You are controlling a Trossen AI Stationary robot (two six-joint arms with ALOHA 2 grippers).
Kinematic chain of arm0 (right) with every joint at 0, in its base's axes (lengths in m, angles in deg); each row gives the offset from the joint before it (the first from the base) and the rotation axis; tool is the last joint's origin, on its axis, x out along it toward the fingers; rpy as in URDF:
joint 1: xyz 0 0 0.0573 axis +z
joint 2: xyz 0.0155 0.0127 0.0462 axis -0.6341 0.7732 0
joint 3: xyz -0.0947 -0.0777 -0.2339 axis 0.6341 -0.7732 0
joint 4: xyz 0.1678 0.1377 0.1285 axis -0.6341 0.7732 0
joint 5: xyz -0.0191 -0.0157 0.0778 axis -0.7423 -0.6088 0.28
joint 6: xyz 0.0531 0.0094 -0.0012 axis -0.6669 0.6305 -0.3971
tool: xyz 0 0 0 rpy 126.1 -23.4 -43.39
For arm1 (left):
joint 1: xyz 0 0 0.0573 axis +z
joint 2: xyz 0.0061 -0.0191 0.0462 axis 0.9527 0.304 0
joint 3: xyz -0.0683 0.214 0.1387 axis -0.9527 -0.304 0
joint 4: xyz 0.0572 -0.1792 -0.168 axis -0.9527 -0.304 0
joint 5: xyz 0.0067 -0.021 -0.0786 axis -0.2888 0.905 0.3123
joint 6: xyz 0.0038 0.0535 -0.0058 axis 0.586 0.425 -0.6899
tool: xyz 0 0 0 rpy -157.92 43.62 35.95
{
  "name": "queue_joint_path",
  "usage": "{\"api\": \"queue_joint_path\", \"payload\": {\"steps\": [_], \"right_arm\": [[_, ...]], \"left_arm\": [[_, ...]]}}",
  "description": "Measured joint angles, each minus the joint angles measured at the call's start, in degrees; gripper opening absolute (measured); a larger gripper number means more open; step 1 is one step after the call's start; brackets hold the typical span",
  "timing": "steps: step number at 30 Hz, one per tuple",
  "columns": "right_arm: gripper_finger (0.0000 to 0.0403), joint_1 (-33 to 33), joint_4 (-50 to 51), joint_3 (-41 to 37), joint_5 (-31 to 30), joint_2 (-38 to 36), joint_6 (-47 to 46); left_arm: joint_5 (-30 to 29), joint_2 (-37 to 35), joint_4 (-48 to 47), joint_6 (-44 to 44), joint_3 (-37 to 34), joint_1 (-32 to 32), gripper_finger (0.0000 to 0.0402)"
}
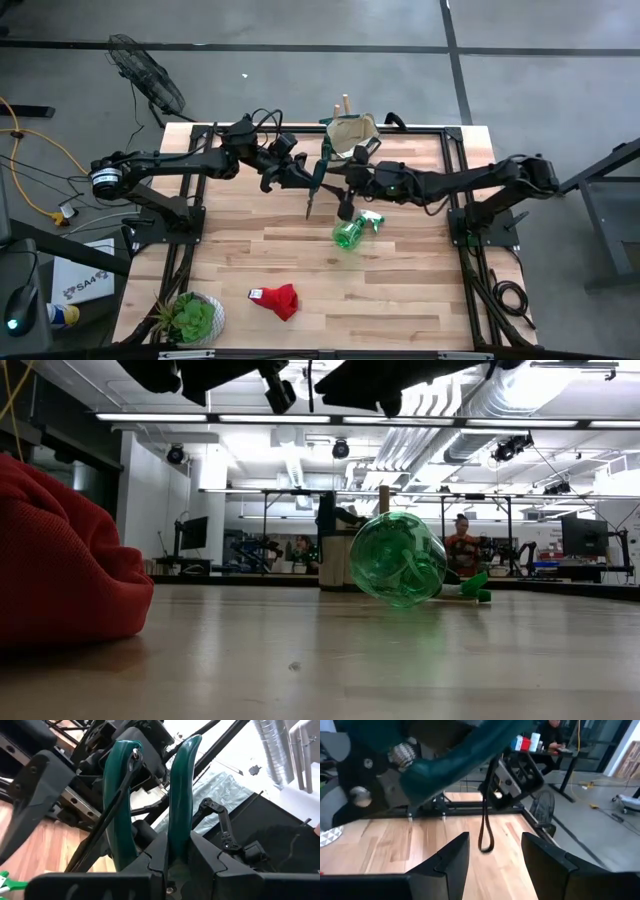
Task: Pick & Place Garden tools in Gardening bag
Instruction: Put the shear scissors into the gardening bag
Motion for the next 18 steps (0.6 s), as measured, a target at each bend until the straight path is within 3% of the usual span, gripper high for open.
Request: {"api": "queue_joint_path", "payload": {"steps": [18], "right_arm": [[0.0172, -0.8, -6.2, 0.0, 1.1, 4.5, 0.6]], "left_arm": [[0.8, 0.0, 0.0, -0.7, 0.0, 0.0, 0.0043]]}}
